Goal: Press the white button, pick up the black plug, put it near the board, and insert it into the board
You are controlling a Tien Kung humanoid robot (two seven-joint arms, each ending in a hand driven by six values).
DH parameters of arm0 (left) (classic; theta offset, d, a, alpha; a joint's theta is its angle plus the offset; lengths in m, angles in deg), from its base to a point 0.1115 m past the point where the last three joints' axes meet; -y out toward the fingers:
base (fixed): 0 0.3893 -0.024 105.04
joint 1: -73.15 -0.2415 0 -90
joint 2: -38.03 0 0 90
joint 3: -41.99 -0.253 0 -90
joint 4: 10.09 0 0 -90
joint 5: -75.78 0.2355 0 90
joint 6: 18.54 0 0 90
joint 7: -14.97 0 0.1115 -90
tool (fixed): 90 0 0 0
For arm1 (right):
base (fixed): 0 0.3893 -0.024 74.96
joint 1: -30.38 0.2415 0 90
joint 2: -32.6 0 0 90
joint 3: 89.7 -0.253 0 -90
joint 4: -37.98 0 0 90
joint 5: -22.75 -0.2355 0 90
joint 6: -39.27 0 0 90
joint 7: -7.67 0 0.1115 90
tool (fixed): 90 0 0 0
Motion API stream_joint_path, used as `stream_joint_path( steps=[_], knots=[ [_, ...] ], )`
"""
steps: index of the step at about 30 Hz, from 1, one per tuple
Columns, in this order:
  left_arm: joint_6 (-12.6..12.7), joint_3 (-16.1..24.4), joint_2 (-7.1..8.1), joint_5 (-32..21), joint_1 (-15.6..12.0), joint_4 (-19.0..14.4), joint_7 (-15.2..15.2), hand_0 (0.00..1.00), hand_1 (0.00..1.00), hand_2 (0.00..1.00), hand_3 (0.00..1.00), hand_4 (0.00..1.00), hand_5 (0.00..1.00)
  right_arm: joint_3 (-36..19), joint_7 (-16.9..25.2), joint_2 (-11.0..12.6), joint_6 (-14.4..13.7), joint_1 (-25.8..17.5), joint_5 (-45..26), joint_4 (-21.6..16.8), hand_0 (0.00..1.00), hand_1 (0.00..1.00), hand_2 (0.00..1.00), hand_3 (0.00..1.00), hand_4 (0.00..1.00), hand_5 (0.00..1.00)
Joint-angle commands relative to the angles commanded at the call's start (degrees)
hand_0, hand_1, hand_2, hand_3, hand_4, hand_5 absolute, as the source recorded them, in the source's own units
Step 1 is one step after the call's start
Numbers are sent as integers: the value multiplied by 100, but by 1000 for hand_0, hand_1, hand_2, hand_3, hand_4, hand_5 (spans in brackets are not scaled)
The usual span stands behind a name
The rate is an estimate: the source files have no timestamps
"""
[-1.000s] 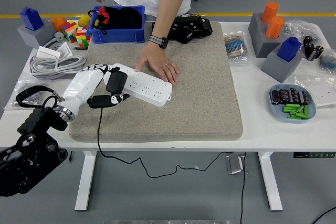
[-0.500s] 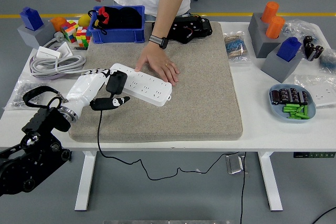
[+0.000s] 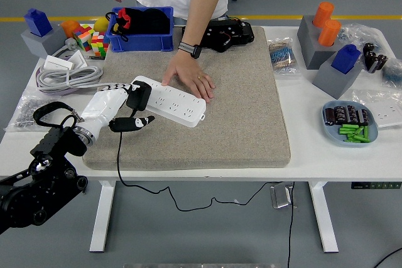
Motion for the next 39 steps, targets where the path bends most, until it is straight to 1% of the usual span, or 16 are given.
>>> stream_joint_path(
  steps=[16, 22, 30, 34, 39],
  knots=[
    [-98, -240, -249, -31, 342, 239, -118, 909, 924, 845, 843, 850, 589, 9, 2, -4, 0, 16, -11, 4, 756, 636, 622, 606, 651, 403],
    [-155, -359, -347, -95, 462, 402, -173, 909, 924, 845, 840, 849, 589, 36, -2, -7, 3, 26, -22, 2, 756, 636, 622, 606, 650, 403],
    [-198, -387, -341, -189, 405, 444, -214, 902, 924, 841, 834, 848, 589, 19, -9, -11, 4, 15, -10, 12, 756, 636, 622, 607, 650, 404],
    [-196, -332, -314, -201, 364, 404, -218, 896, 916, 837, 829, 845, 588, 14, -5, -6, 2, 22, -14, 5, 756, 636, 621, 607, 650, 403],
    [-97, -131, -301, -211, 294, 292, -125, 889, 912, 836, 826, 844, 589, 19, -2, -7, 3, 28, -17, -13, 756, 636, 622, 606, 650, 405]
  ],
)
